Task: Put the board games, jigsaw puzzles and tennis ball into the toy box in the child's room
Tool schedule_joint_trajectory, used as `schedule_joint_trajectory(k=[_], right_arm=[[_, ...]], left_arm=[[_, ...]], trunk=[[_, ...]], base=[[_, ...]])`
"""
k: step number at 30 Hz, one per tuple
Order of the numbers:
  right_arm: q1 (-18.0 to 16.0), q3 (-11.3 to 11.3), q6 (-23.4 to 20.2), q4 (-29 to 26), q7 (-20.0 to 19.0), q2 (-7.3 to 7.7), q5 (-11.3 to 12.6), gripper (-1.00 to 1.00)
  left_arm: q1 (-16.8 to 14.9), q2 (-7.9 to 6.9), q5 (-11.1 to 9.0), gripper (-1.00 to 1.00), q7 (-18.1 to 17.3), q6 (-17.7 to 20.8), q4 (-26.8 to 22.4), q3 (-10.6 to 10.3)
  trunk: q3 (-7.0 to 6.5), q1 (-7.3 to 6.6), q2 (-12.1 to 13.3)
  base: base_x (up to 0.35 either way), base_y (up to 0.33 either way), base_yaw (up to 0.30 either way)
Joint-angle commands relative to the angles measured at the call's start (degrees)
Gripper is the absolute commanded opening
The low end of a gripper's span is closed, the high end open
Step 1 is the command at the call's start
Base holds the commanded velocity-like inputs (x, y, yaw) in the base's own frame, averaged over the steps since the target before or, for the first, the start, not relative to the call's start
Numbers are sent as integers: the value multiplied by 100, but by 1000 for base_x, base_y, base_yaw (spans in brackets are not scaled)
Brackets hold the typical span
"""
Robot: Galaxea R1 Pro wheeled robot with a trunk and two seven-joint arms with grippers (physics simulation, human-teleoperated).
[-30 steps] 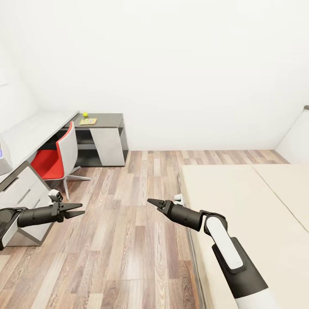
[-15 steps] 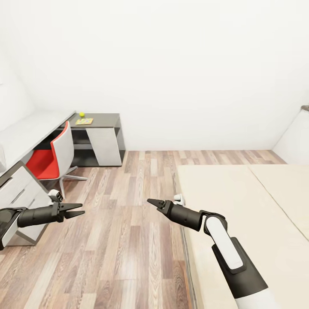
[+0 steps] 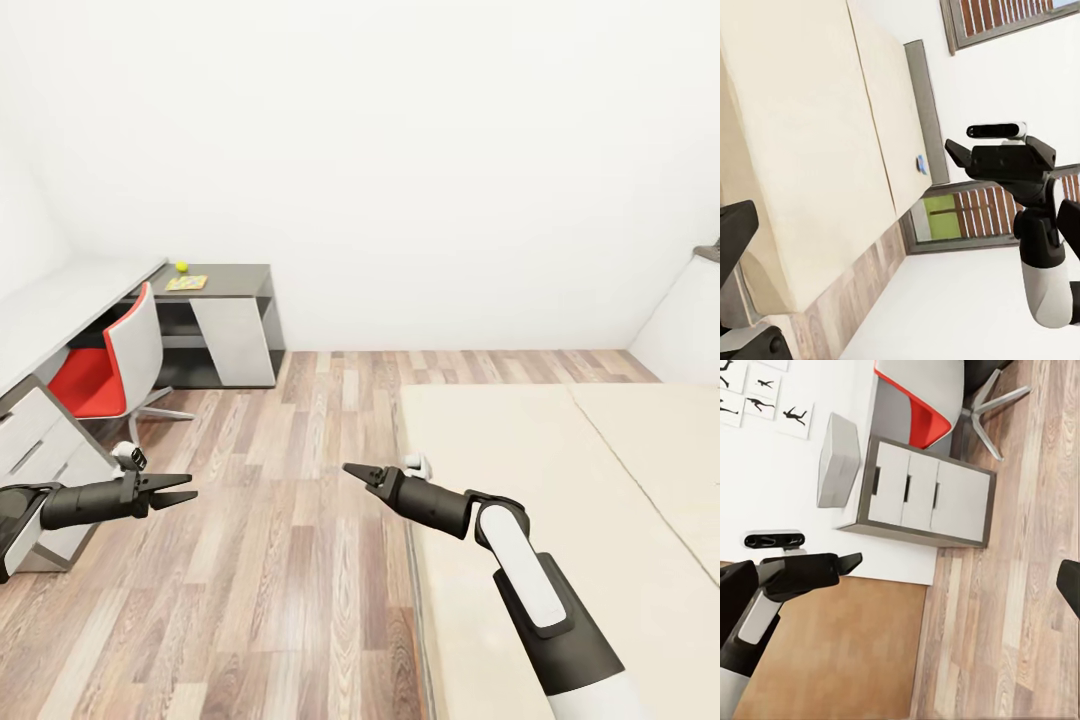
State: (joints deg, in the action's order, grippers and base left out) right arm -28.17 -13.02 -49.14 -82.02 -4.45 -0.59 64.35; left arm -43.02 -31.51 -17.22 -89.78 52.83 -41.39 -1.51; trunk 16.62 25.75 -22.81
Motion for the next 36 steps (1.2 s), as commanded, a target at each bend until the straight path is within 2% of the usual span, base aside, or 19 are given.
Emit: schedule_joint_trajectory(k=[1, 36], right_arm=[[-4, 3, -23, 3, -40, -2, -45, 100], [-4, -7, -25, 11, -21, -2, -45, 100]], left_arm=[[-5, -5, -9, 100, -22, 61, 0, -16], [-5, -5, -9, 100, -22, 61, 0, -16]], trunk=[[10, 3, -11], [10, 3, -11]], base=[[0, -166, 0], [0, -166, 0]])
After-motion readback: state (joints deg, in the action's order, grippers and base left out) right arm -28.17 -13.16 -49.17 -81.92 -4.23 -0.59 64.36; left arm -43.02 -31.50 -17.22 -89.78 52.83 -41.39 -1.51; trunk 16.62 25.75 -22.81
